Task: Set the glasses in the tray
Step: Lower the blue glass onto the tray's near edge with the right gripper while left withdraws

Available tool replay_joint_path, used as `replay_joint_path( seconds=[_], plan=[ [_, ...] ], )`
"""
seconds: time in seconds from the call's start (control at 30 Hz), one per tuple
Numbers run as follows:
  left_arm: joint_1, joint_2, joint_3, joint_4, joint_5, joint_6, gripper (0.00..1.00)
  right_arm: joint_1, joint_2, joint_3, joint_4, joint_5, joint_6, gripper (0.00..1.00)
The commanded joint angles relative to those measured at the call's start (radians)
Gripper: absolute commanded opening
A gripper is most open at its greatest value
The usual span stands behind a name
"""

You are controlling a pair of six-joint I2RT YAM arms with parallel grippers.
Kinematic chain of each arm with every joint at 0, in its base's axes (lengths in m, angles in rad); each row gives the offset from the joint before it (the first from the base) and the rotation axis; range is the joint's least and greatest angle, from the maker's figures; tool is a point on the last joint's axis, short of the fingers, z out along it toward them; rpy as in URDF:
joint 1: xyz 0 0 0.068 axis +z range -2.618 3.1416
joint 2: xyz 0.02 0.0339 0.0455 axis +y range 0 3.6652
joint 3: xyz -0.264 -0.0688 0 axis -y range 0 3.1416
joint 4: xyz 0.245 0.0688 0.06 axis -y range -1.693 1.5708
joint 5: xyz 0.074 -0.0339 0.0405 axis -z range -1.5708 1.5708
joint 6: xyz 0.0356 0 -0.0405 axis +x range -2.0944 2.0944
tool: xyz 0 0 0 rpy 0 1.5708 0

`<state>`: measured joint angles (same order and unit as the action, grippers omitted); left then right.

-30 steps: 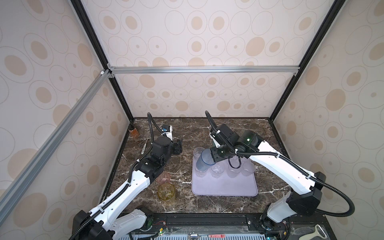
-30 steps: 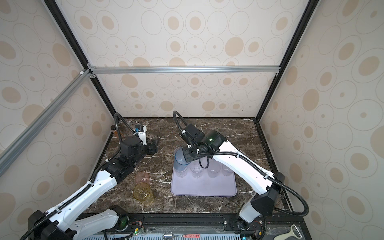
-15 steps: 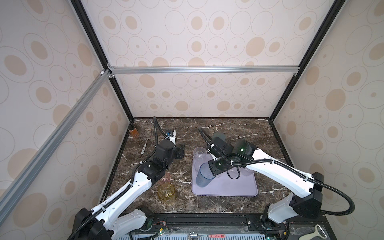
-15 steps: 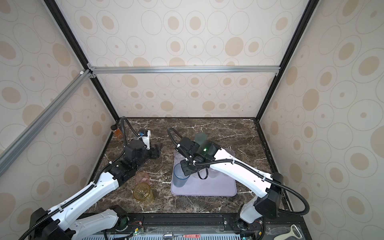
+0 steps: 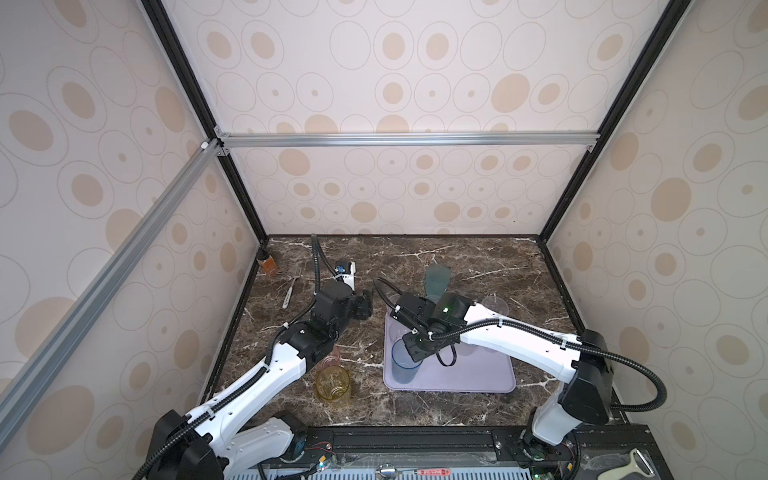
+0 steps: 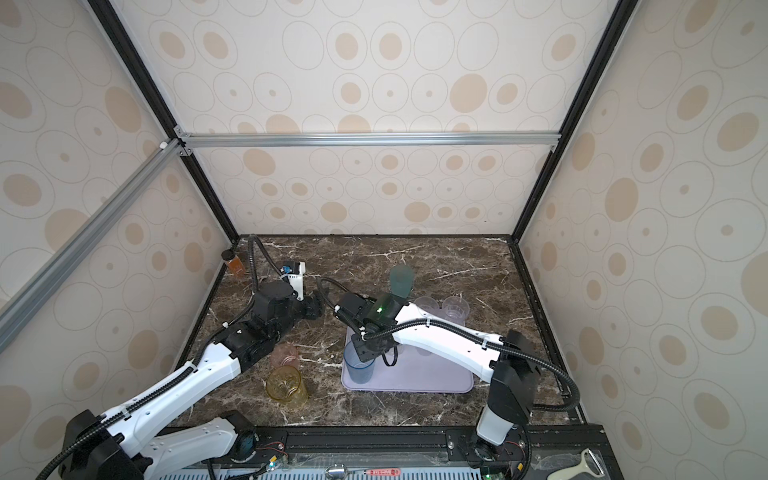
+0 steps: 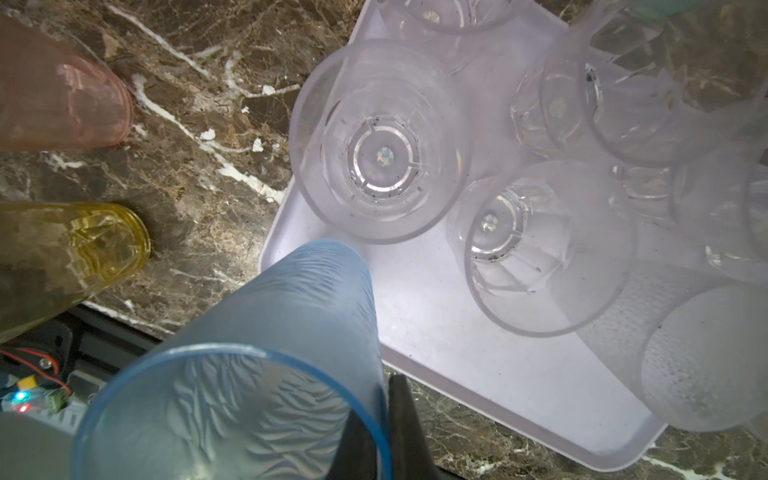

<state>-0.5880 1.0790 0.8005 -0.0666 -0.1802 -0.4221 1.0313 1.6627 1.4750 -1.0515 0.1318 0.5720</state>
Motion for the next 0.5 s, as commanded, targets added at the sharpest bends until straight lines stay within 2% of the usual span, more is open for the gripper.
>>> replay_joint_path(
  seconds=[0.0, 0.47],
  plan=[
    [-0.006, 0.006, -0.004, 0.019, 0.002, 0.0, 0.69, 0.016, 0.017, -0.003, 0.02, 0.06, 0.016, 0.0],
    [-0.006, 0.015, -0.006, 0.024, -0.002, 0.013, 0.7, 0.021, 0.042, -0.036, 0.054, 0.064, 0.032, 0.02]
  ],
)
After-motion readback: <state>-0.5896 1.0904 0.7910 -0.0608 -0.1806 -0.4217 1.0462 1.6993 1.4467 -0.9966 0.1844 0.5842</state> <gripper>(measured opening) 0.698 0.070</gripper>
